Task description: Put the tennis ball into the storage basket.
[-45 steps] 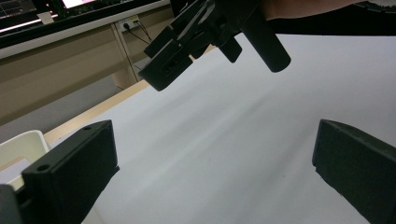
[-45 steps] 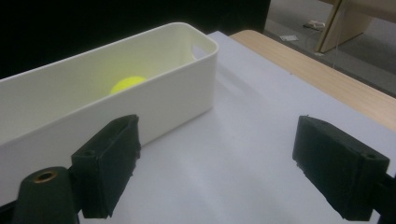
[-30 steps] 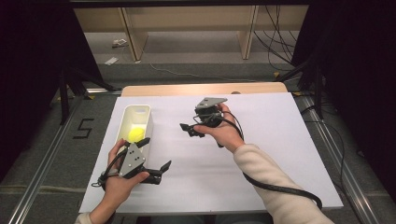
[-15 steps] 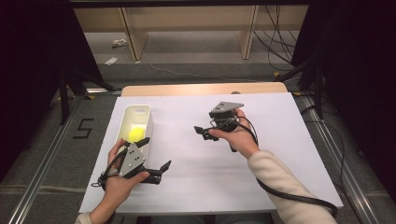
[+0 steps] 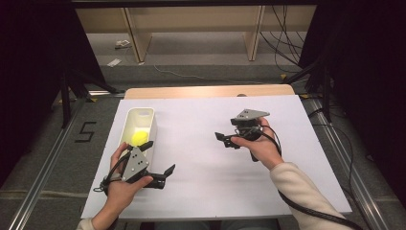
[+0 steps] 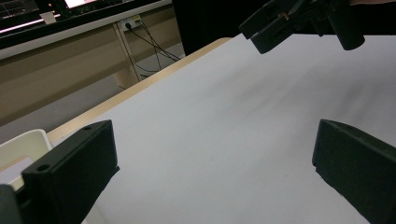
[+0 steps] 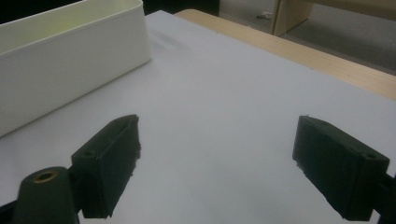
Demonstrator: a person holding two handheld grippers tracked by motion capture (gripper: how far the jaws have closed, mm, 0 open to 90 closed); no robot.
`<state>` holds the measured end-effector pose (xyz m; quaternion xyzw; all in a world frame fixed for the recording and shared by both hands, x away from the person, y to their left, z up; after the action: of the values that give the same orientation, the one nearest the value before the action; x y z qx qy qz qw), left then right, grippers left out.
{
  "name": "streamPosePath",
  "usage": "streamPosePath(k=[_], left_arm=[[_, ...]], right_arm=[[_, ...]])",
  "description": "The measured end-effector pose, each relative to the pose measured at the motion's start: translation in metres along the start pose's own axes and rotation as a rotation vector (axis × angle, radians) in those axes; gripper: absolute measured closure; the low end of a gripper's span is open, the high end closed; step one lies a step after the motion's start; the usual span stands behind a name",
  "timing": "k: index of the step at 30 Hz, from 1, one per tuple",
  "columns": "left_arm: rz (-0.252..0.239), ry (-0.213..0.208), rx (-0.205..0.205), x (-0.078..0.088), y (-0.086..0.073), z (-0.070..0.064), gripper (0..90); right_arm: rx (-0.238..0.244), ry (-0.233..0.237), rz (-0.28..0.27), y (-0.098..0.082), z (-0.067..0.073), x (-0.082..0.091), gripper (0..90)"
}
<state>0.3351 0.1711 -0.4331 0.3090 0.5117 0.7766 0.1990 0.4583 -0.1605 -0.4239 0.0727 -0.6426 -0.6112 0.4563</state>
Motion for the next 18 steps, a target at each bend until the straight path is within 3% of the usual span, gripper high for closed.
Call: streamPosePath(k=[18], left_arm=[[0.001,0.005,0.0,0.0,0.0,0.001,0.0]], right_arm=[[-0.035,-0.048,-0.018,-0.024,-0.019,0.037,15.8]])
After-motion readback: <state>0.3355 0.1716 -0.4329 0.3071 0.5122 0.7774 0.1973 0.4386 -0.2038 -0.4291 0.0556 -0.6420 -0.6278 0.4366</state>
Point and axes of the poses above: each handheld gripper's, and its own axes: x roughly backward along the jaws, y roughly out of its top, z roughly to its left, the point moved 1 cm from there along -x, roughly forward along the jaws, and after that the axes turned 7 degrees about -x, right-handed, at the moved point
